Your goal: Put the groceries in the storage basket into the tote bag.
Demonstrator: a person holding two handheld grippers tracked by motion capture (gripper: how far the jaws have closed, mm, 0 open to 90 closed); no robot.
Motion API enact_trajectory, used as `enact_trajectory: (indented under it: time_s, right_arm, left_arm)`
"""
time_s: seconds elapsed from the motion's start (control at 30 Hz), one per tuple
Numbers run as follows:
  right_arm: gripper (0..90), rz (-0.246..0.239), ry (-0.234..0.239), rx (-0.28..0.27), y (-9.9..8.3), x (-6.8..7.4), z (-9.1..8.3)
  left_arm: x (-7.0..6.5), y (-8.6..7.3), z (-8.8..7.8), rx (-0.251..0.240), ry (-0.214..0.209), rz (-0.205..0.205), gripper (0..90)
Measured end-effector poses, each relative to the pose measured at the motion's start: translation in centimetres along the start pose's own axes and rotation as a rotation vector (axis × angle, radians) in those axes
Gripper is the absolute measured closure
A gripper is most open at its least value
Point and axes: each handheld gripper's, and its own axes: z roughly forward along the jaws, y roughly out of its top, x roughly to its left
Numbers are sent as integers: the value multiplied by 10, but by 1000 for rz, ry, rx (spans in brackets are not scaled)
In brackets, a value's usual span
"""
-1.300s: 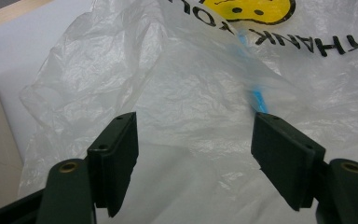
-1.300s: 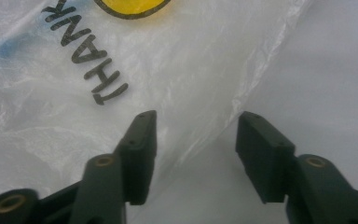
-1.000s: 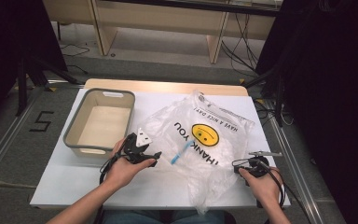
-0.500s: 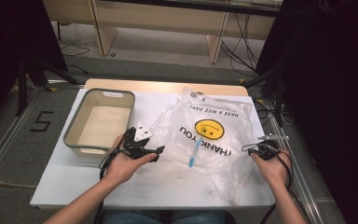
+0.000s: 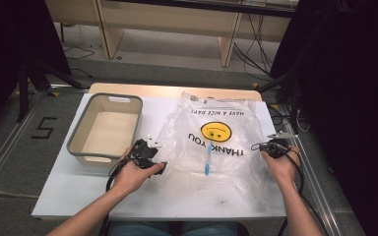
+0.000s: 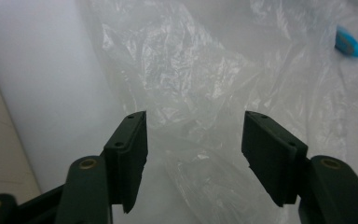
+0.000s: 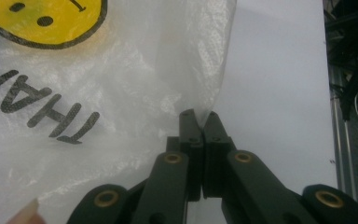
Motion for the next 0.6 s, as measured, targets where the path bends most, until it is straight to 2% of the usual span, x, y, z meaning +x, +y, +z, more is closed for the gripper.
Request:
enact_trajectory:
  time_s: [0.07,0.2,0.3,0.37,0.43,0.5,0.6]
  right_arm:
    - [831,2,-2,-16,1,1,0]
    - [682,31,-19,-40,1,2,-10]
    - [616,43,-24,-64,1,4,-25]
    - [595,54,-9,-86,-1,7,-38]
    - [589,76,13,-117,-3,10,-53]
    - [582,92,69,-118,-7,15,-65]
    - [575,103,163,-66,-18,27,-78]
  left_arm:
    - [-2,-4,3,43,-26,-6,467]
    - [-3,-9,6,108,-49,-9,544]
    - [-3,-12,7,133,-59,-14,613]
    - [-2,-13,7,143,-68,-20,650]
    - [-3,-14,7,151,-71,-23,677]
    - [-2,-15,7,157,-73,-21,704]
    - [-3,-16,5,170,-78,-30,737]
